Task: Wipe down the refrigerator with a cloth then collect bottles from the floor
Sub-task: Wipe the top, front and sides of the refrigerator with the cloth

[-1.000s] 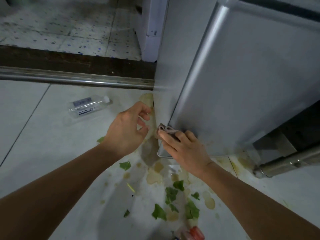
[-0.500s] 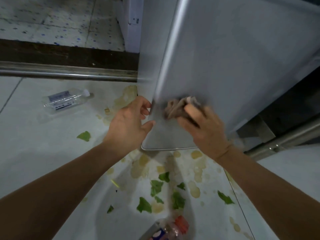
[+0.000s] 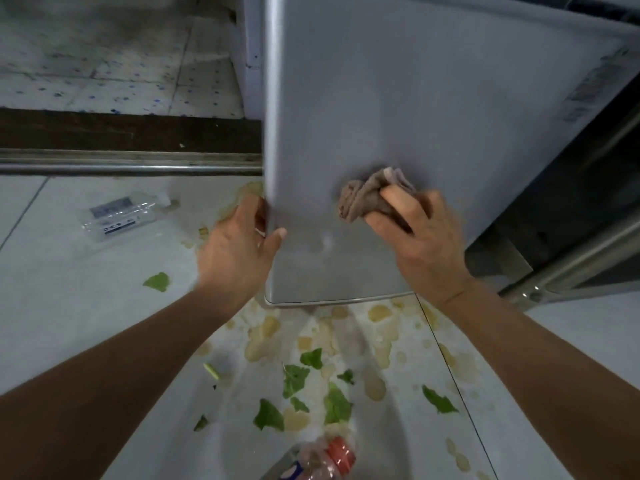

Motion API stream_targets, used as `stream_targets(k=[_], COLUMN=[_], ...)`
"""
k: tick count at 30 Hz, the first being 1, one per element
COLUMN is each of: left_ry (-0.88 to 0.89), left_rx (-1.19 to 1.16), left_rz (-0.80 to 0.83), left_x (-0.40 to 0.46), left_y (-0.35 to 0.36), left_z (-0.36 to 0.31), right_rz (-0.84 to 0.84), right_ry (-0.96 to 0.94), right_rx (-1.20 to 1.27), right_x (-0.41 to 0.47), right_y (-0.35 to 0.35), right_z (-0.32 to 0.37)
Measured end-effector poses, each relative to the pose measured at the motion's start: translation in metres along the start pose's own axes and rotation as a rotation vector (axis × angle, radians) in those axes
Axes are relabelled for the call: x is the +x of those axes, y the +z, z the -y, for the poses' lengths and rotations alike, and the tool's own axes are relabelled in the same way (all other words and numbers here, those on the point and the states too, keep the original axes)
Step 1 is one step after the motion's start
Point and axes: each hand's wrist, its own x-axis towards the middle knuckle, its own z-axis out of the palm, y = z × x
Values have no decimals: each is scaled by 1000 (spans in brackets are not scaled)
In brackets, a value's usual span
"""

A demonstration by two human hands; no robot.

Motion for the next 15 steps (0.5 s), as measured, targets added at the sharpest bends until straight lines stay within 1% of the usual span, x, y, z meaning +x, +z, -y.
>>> stream_targets(k=[2, 3, 6, 7, 8, 10, 13, 14, 15], left_ry=[-2, 0, -7, -16, -24, -30, -30, -26, -21], left_rx=[13, 14, 21, 25, 26, 29, 34, 32, 32], left_rz=[-4, -5, -5, -6, -8, -6, -2, -3, -5], left_x=[0, 1, 0, 0, 0, 0, 0, 0, 0], left_y=[0, 0, 0, 0, 1, 1, 0, 0, 0], left_z=[0, -1, -2, -2, -3, -3, -3, -3, -3], right_rz=[19, 62, 296, 361, 389, 356, 193, 147, 135], right_ry=[33, 11, -177, -229, -249, -213, -111, -45, 54], right_rx=[64, 69, 64, 51, 40, 35, -48, -51, -32], right_x=[-17, -29, -64, -71, -75, -69, -49, -45, -42], right_y=[10, 14, 17, 15, 13, 7, -6, -9, -10], right_z=[10, 13, 12, 10, 8, 1, -23, -32, -38])
